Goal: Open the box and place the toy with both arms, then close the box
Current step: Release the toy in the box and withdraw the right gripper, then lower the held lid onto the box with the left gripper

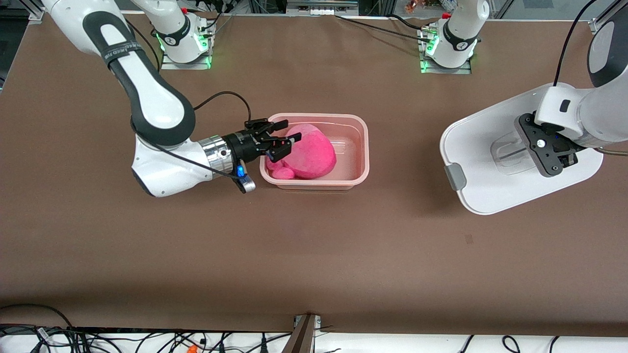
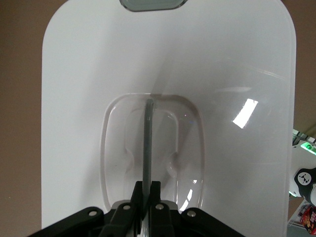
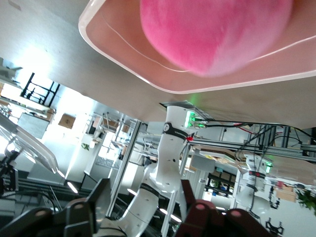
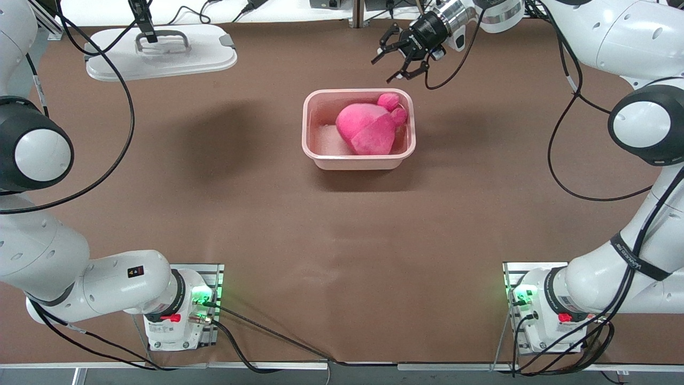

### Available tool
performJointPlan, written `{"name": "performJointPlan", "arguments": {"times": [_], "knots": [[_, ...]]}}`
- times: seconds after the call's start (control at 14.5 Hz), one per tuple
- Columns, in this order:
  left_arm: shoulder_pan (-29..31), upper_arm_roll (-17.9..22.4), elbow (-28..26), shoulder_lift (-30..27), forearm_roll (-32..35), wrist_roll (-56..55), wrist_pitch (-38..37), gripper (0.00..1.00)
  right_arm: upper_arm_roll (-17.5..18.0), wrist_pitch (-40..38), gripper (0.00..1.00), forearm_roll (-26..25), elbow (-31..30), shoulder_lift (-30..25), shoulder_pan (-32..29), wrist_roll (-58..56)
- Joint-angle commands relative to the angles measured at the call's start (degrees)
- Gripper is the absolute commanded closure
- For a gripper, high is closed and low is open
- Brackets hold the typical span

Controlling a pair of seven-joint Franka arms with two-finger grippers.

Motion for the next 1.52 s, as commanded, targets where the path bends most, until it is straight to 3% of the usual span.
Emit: {"name": "performJointPlan", "arguments": {"times": [0.0, 0.07, 0.21, 0.41, 0.62, 0.76, 0.9, 1.17, 1.45], "knots": [[-0.3, -0.3, 1.7, 0.5, 1.4, -0.2, -1.0, 1.0, 0.3, -6.3, 0.0, 0.2, 0.5, 1.1, -4.5, -4.5], [-0.3, -0.3, 1.7, 0.5, 1.4, -0.2, -1.0, 1.0, -1.1, -7.6, 0.0, -1.3, 0.6, 1.1, -4.9, -5.7], [-0.3, -0.6, 1.7, 0.5, 1.1, -0.1, -1.1, 1.0, -2.7, -9.2, 0.0, -9.7, 2.7, 0.3, -4.9, -8.2], [-0.4, -2.2, 1.7, 0.5, 0.8, 0.9, -1.2, 1.0, -2.5, -9.2, 0.0, -28.2, 7.5, -2.5, -4.8, -12.5], [-1.1, -7.5, 1.4, 0.6, 0.8, 1.0, -1.1, 1.0, -2.7, -8.5, 0.0, -49.3, 7.6, -8.0, -4.8, -24.4], [-3.5, -10.0, 0.5, 1.5, 0.1, 1.4, -1.1, 1.0, -3.4, -8.5, 0.0, -57.8, 7.6, -10.3, -4.8, -33.6], [-7.3, -10.1, 0.5, 1.9, 0.0, 0.0, 0.6, 1.0, -7.7, -8.5, 0.0, -60.6, 7.5, -13.2, -4.8, -41.8], [-14.1, -10.1, 0.2, 4.7, -1.2, -1.4, 10.6, 1.0, -15.1, -8.0, 0.0, -60.1, 7.2, -17.5, -4.8, -52.0], [-22.1, -10.2, 0.2, 10.2, -1.2, -2.9, 15.2, 1.0, -17.9, -2.6, 0.0, -59.8, 0.5, -24.1, -4.9, -52.4]]}}
